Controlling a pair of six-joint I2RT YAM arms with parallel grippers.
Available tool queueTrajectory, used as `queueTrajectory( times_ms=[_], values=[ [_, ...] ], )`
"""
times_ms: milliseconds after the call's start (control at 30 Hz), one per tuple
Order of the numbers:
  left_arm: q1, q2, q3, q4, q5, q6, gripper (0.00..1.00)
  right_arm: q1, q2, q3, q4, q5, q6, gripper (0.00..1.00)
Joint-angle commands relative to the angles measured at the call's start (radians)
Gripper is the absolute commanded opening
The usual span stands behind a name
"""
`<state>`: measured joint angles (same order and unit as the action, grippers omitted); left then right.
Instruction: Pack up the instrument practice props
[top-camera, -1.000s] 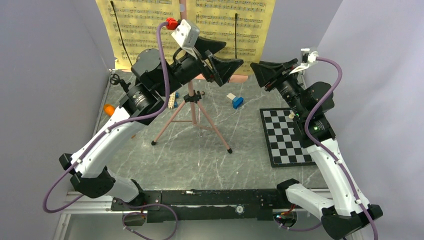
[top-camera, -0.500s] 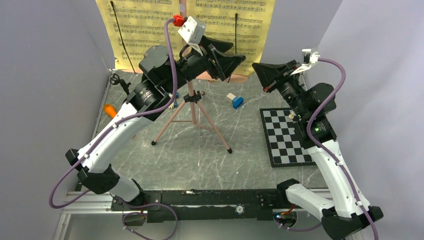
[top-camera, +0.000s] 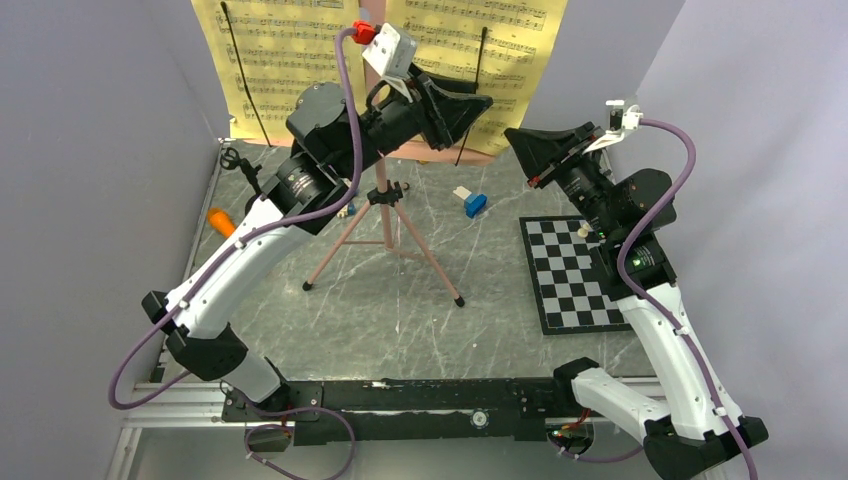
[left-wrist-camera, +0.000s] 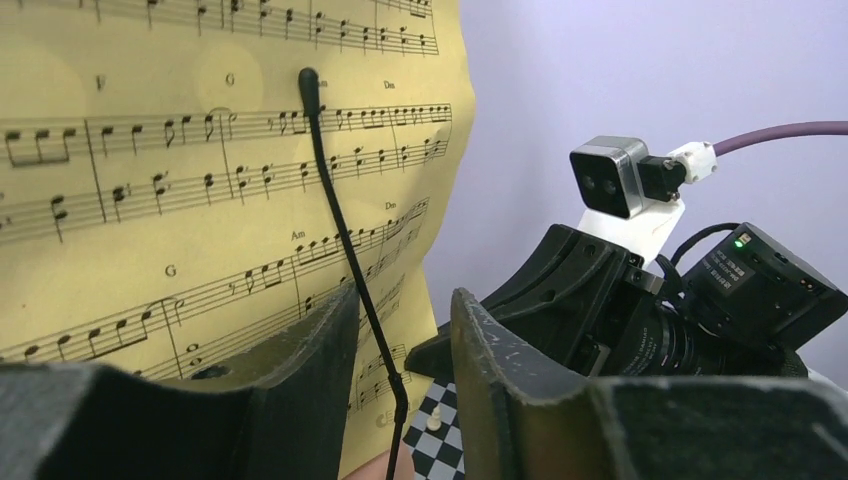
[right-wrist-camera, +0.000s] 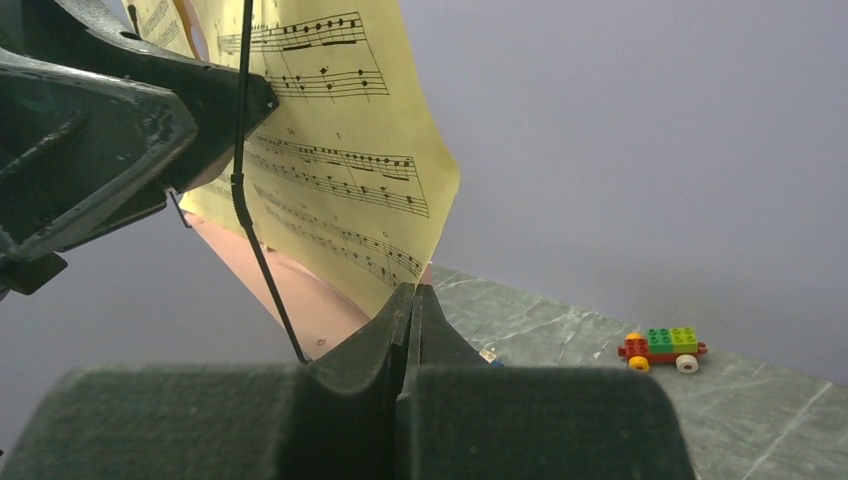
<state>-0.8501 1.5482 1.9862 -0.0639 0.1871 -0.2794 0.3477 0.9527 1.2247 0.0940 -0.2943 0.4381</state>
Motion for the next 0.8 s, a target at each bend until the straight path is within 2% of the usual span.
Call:
queueTrajectory(
  times_ms=[0, 100, 200, 433, 600, 767],
  values=[
    [0.003, 0.01, 0.037, 0.027, 0.006, -0.015, 0.4, -0.004, -0.014, 0.009, 0.004, -0.017, 0.006, 0.0],
    [0.004, 0.012, 0.036, 0.029, 0.011, -0.017, 0.31, -0.004, -0.013, 0.006, 0.003, -0.016, 0.004, 0.0],
    [0.004, 0.012, 0.036, 0.026, 0.012, -0.017, 0.27, -0.004, -0.014, 0.007, 0.0, -0.016, 0.001, 0.0],
    [0.004, -0.008, -0.002, 0.041, 0.01, -0.023, 0.22, -0.003, -0.013, 0.007, -0.004, -0.012, 0.001, 0.0],
    [0.003, -0.025, -0.029, 0.044, 0.006, -0.017, 0.0, -0.004, -0.012, 0.004, -0.002, -0.011, 0.002, 0.0],
    [0.004, -0.052, -0.052, 0.056, 0.009, -0.02, 0.0, -0.003, -0.014, 0.01, -0.006, -0.008, 0.0, 0.0]
  ],
)
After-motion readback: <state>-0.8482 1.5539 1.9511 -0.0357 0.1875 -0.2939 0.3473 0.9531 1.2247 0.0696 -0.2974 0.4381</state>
